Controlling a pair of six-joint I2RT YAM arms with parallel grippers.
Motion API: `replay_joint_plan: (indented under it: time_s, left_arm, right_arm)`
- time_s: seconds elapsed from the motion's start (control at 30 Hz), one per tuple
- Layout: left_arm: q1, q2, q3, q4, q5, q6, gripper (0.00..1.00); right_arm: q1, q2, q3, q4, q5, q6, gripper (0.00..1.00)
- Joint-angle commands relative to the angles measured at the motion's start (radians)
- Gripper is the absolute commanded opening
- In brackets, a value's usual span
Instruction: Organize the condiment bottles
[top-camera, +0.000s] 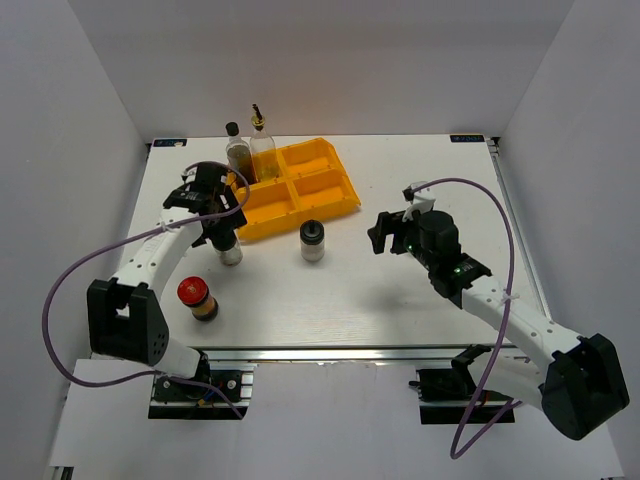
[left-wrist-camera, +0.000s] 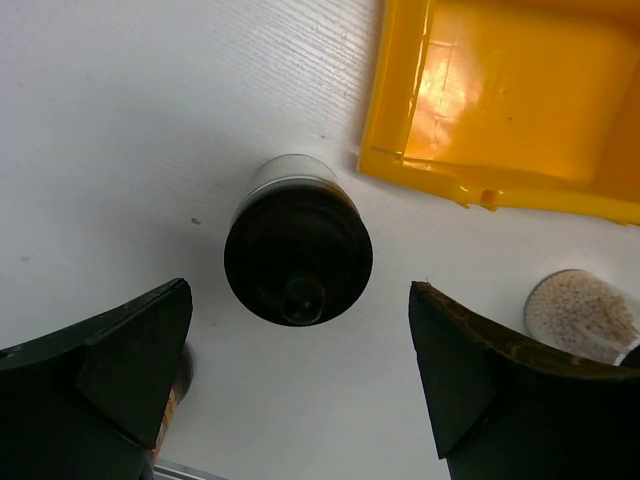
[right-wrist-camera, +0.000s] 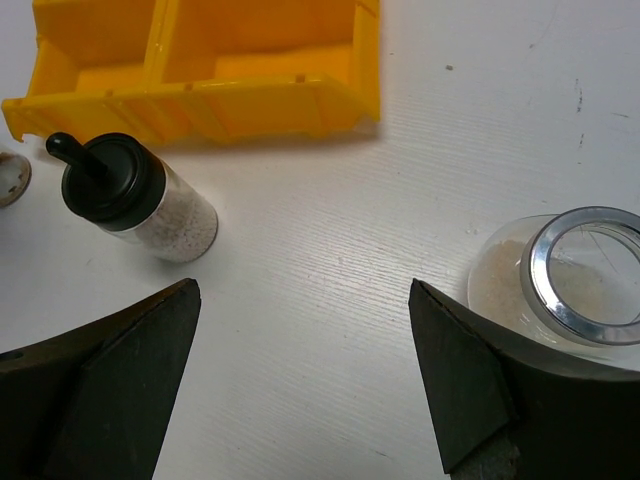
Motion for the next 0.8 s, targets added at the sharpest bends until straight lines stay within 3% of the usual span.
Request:
replay_joint_plan:
  time_s: [0.0, 0.47, 0.6, 0.77]
  left_arm:
    - [-0.005, 0.034, 0.020, 0.008, -0.004, 0.002, 0.98]
    - [-0.005, 0.152, 0.033, 0.023, -0.034, -0.021, 0.95]
    - [-0.005, 0.156, 0.019, 0.036, -0.025, -0.022, 0.83]
    - [-0.004, 0.144, 0.033, 0.014, -0.047, -0.027, 0.55]
  right_arm:
    - [-0.010, 0.010, -0.001, 0.053, -0.002, 0.012, 0.89]
    - [-0.062, -0.003, -0.024, 0.056, 0.018, 0.028, 0.89]
    - [-0.072, -0.006, -0.027, 0.050, 0.020, 0.034, 0.89]
    - [-0.079, -0.021, -0.033, 0.042, 0.020, 0.042, 0.89]
